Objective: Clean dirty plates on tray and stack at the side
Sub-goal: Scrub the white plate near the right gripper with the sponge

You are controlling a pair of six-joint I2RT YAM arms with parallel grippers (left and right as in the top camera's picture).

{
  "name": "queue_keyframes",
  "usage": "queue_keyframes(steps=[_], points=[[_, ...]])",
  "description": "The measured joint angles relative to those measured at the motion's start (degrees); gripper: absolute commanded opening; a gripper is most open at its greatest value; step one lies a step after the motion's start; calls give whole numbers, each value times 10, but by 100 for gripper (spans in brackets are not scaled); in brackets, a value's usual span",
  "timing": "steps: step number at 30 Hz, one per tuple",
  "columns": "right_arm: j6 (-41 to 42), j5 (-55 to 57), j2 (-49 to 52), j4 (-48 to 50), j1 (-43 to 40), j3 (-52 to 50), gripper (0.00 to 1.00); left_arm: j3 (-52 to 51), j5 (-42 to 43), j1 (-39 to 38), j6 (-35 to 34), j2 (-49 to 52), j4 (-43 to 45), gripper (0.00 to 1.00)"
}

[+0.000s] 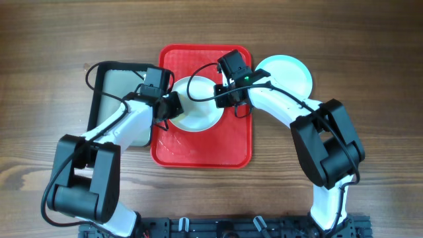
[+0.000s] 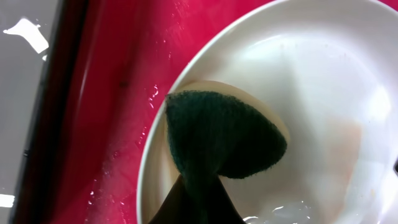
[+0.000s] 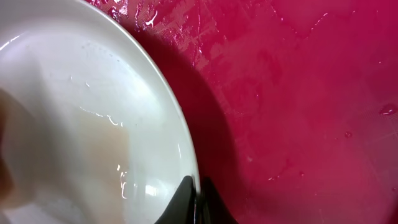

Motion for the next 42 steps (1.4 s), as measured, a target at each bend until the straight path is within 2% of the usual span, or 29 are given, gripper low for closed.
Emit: queue_keyframes(steps=[12,23,31,42], points=[[0,2,0,0,-1,0,4,2,-7,-52,-17,17,27,4],[0,2,0,0,-1,0,4,1,91,-85,-52,35,105,4],[0,2,0,0,-1,0,4,-1,204,-85,-72,38,211,4],[0,2,0,0,-1,0,4,-1,156,-108,-80,38,175,4]])
